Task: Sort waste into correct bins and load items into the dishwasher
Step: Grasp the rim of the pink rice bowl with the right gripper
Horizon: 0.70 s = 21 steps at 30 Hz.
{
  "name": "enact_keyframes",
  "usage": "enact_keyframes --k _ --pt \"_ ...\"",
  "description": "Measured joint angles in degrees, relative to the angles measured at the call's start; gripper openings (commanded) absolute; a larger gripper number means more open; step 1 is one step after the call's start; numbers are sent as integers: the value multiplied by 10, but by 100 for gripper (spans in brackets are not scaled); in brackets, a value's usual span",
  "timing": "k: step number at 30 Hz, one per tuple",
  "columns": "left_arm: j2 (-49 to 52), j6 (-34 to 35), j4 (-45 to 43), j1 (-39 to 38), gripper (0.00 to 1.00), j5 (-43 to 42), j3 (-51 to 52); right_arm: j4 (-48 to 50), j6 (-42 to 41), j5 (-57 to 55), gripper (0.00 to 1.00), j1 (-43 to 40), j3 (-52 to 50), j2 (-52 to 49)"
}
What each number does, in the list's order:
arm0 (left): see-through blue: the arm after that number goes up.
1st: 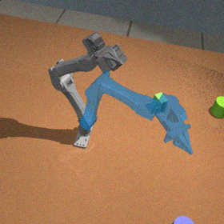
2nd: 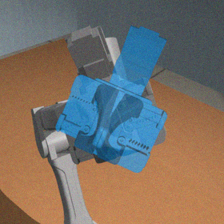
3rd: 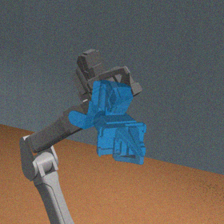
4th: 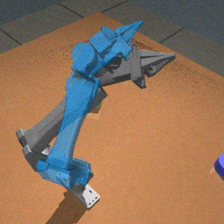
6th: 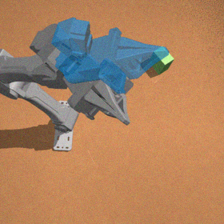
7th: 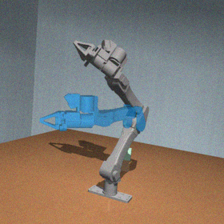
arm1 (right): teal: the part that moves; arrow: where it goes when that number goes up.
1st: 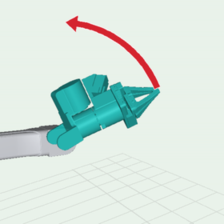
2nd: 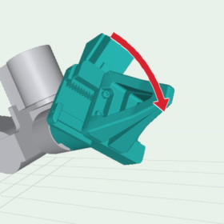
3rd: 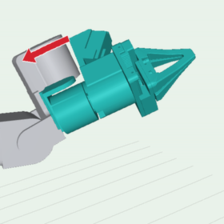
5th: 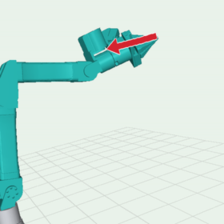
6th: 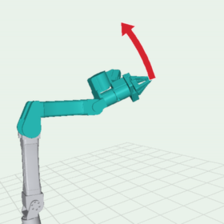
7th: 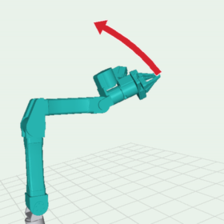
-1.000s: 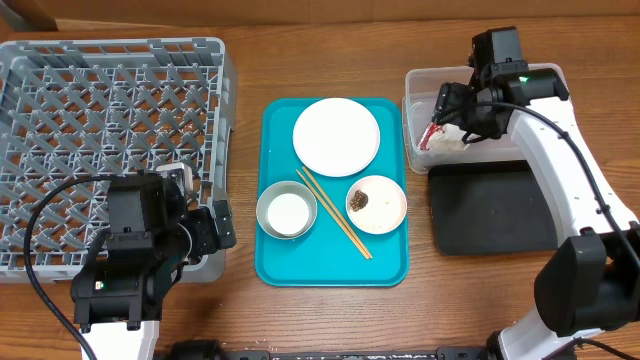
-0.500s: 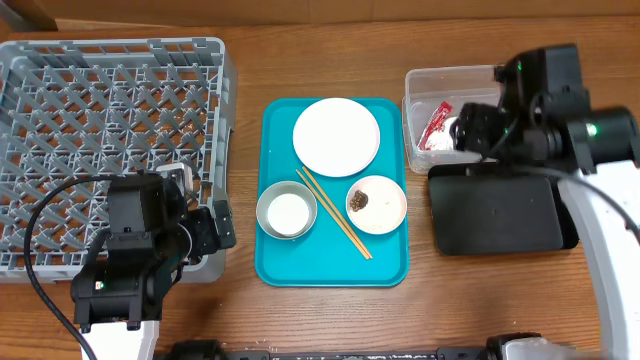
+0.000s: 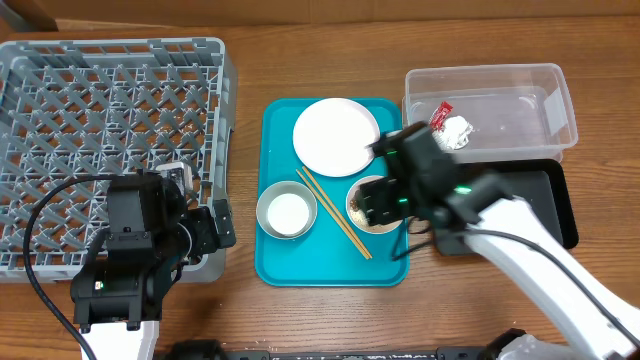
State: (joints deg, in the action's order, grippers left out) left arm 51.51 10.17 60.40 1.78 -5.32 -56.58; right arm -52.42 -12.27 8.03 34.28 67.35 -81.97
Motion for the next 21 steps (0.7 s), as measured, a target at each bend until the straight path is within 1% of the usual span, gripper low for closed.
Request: enact_keyframes --k 1,5,7,8,10,15,18,21 --pt "0 0 0 0 100 0 0 10 0 -2 64 14 0 -23" --pt "0 0 0 0 100 0 0 37 -3 -6 61 45 -1 -104" --pt "0 0 1 0 100 0 0 57 -13 -10 57 48 -3 -150" --pt "0 0 3 0 100 0 0 61 -13 -9 50 48 -3 -157" --pt "0 0 6 0 100 0 0 75 -20 -10 41 48 -3 -181" --pt "0 0 7 0 100 0 0 77 -26 -10 40 48 -3 -202" --pt "0 0 7 0 100 0 0 72 -28 -10 29 48 -4 -208" --pt "0 0 7 0 100 0 0 71 -31 -9 26 48 -7 -208"
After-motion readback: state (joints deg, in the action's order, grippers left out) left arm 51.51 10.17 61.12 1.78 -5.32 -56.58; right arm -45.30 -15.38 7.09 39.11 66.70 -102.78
